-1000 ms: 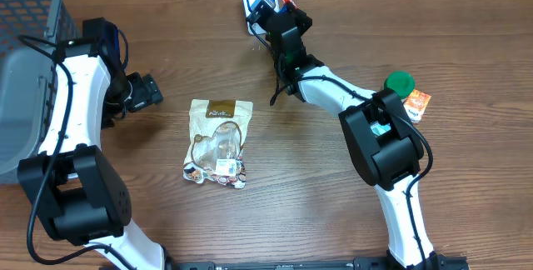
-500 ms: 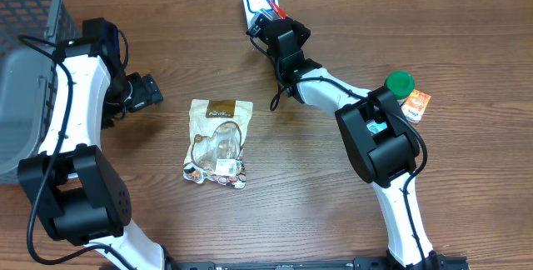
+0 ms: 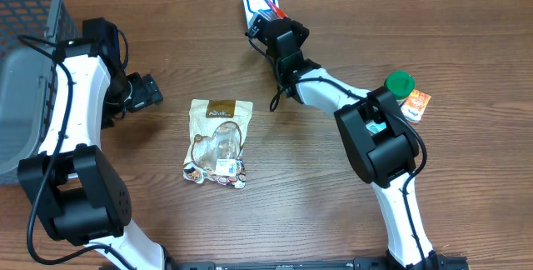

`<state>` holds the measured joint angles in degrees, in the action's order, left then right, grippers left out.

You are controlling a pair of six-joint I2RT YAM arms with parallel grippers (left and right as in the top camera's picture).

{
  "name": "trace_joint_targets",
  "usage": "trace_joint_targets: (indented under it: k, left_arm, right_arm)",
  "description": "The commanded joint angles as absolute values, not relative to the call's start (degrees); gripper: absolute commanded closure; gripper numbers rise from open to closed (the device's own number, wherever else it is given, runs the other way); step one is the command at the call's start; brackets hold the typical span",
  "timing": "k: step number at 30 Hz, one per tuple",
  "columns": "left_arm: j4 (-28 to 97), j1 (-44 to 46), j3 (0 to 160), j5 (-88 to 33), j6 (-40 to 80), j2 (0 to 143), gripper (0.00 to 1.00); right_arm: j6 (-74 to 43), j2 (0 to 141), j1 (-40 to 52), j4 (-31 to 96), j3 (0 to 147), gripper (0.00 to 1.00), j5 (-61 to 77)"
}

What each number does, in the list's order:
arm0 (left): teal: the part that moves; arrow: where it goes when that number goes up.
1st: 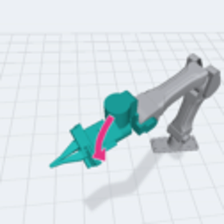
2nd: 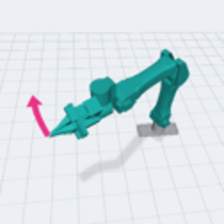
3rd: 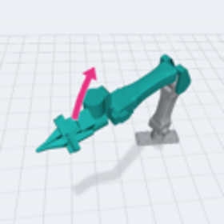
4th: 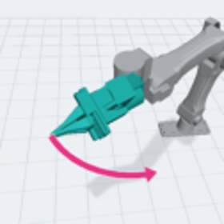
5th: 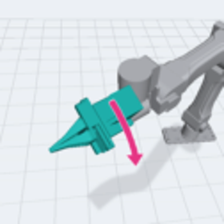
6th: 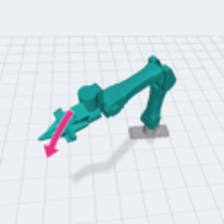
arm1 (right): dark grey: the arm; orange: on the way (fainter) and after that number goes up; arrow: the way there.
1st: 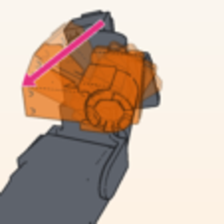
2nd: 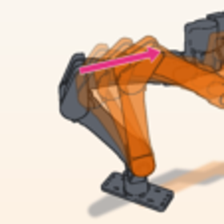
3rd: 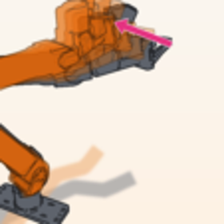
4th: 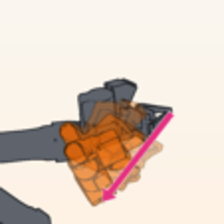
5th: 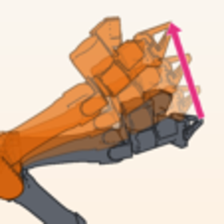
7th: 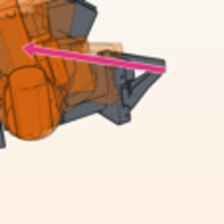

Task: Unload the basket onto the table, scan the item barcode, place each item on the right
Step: 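Hold the red stick packet against the scanner window, then carry the red stick packet right and drop it by the wipes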

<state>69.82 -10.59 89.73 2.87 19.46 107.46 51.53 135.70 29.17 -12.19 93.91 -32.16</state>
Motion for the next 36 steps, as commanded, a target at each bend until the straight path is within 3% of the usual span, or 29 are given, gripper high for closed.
trace_joint_targets:
  k: [1,9,14,20,23,28,36]
  left_arm:
    - [69.8,-10.4,90.5,3.4,19.3,106.4,0.00]
    - [69.8,-10.4,90.5,3.4,19.3,106.4,0.00]
    - [69.8,-10.4,90.5,3.4,19.3,106.4,0.00]
    - [69.8,-10.4,90.5,3.4,19.3,106.4,0.00]
    - [69.8,-10.4,90.5,3.4,19.3,106.4,0.00]
    - [69.8,-10.4,90.5,3.4,19.3,106.4,0.00]
    - [69.8,-10.4,90.5,3.4,19.3,106.4,0.00]
  right_arm:
    - [49.3,136.3,30.7,-17.5,94.9,0.96,-37.2]
    - [48.0,131.0,35.4,-17.7,94.9,0.96,-41.1]
    - [37.8,123.7,37.1,-9.3,94.9,0.96,-41.1]
    - [17.7,113.8,37.1,8.3,94.9,0.96,-41.1]
    - [0.7,108.8,36.2,26.9,94.9,0.96,-39.7]
    - [-15.5,107.7,35.2,48.5,94.8,0.96,-26.7]
    - [-26.0,107.8,34.0,68.4,94.1,0.96,-20.2]
